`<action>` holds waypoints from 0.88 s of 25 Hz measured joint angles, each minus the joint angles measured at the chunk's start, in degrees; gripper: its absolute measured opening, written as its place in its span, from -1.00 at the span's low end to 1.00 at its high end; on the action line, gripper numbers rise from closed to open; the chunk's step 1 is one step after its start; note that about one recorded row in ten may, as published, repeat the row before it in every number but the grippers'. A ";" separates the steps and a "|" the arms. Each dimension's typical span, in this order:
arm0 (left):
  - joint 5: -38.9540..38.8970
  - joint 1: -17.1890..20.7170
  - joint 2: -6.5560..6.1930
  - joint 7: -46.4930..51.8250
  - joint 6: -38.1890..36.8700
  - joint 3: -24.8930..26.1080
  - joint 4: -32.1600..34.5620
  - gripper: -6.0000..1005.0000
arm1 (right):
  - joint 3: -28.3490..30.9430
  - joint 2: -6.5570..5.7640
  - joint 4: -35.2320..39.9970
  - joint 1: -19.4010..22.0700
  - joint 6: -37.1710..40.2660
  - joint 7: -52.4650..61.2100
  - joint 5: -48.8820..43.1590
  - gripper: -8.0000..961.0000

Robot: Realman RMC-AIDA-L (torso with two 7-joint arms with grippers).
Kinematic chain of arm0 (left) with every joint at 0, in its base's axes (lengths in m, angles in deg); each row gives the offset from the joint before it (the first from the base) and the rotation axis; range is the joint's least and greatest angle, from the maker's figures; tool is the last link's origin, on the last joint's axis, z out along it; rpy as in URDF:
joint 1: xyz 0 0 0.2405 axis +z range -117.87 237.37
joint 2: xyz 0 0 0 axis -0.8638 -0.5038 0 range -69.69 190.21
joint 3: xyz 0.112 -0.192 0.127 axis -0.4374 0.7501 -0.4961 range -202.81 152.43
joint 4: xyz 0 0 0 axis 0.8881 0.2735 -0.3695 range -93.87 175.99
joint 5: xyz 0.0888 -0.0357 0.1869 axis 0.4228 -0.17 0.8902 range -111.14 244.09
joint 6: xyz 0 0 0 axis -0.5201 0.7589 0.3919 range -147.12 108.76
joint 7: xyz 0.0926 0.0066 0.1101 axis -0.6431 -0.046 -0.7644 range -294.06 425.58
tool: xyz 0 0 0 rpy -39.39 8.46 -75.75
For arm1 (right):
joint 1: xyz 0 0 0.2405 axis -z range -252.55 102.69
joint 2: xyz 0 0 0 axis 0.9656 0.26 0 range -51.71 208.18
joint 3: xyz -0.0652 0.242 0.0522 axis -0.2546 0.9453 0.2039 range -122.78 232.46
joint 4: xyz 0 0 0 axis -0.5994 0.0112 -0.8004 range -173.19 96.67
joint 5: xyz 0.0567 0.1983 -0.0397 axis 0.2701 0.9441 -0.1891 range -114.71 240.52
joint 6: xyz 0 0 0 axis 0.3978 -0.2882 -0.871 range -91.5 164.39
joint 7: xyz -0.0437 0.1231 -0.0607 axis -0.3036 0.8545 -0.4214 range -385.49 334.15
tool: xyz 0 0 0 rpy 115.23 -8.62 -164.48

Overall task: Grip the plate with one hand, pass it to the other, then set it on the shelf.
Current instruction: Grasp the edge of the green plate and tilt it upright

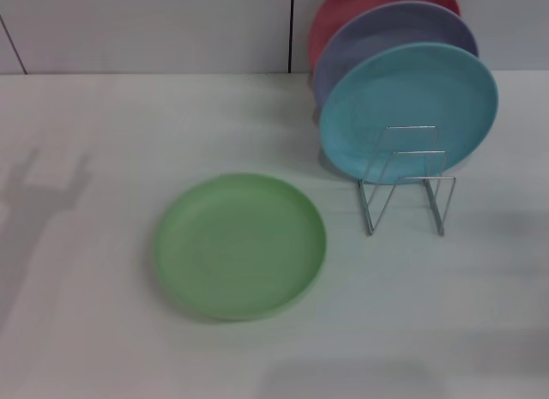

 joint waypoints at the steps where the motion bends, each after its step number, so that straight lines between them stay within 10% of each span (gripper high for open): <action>1: 0.00 -0.20 0.08 0.17 0.03 0.06 0.72 0.65 | -0.01 0.00 0.03 0.00 0.00 0.00 0.01 0.36; 22: -0.18 0.60 1.56 4.02 0.10 3.37 4.19 0.65 | 0.42 0.07 -0.10 -0.19 0.26 -0.04 0.12 0.36</action>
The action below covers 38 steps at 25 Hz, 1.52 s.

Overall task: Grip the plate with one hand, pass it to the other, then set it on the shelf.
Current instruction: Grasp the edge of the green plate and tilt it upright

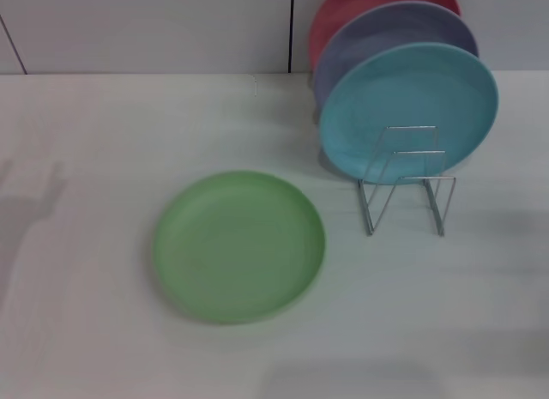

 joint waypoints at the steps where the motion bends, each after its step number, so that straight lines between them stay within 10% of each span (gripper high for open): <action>1: 0.00 0.03 -0.04 0.31 0.01 0.16 0.12 0.65 | 0.00 0.02 0.00 -0.05 0.00 0.00 0.00 0.36; 21: 0.13 -0.07 -1.11 3.28 2.22 -0.28 1.42 0.65 | -0.62 0.07 -1.24 -1.30 -0.47 -0.54 -0.48 0.36; 38: 0.13 2.01 1.76 3.18 2.00 -1.13 5.90 0.65 | -0.70 0.08 -2.84 -6.55 -0.81 -0.61 -0.64 0.36</action>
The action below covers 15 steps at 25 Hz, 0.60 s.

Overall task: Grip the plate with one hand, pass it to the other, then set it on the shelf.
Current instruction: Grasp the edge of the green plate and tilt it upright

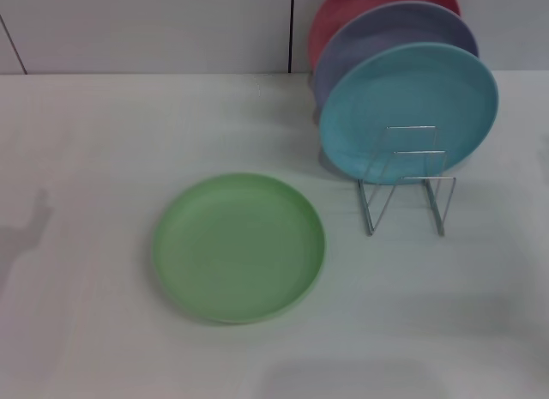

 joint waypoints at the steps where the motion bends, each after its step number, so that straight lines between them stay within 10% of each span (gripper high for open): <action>1: -0.01 0.04 -0.21 0.13 -0.01 -0.75 -0.22 0.65 | 0.00 0.00 0.01 -0.12 -0.03 0.00 0.00 0.36; 15: -0.02 -5.12 -3.70 1.16 7.39 -4.58 -0.94 0.65 | 0.00 0.00 0.02 1.13 -0.41 -0.01 0.01 0.36</action>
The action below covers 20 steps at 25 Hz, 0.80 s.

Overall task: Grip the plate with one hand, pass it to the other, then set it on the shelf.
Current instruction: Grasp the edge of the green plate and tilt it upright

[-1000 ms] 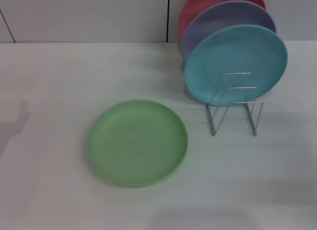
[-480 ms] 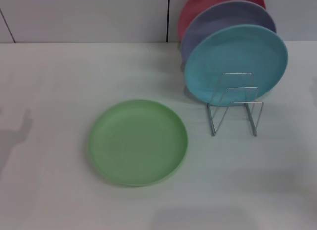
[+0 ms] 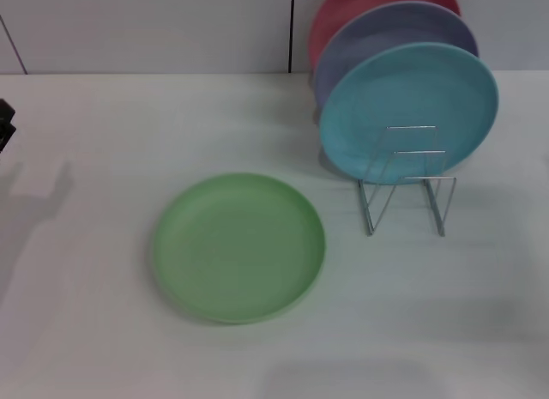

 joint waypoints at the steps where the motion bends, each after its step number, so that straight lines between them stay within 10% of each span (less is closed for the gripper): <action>1: -0.04 -0.79 -0.87 0.05 9.11 0.89 -4.35 0.65 | -0.01 0.00 0.03 0.14 -0.03 0.00 0.00 0.36; 9: 0.01 -0.55 -2.11 -0.16 25.78 3.28 -14.54 0.65 | 0.00 0.00 0.21 -0.03 0.13 -2.53 0.00 0.36; 20: -0.01 5.70 -7.95 1.09 60.25 3.69 -47.92 0.65 | 0.00 -0.06 0.28 -0.63 -0.30 -3.86 0.00 0.36</action>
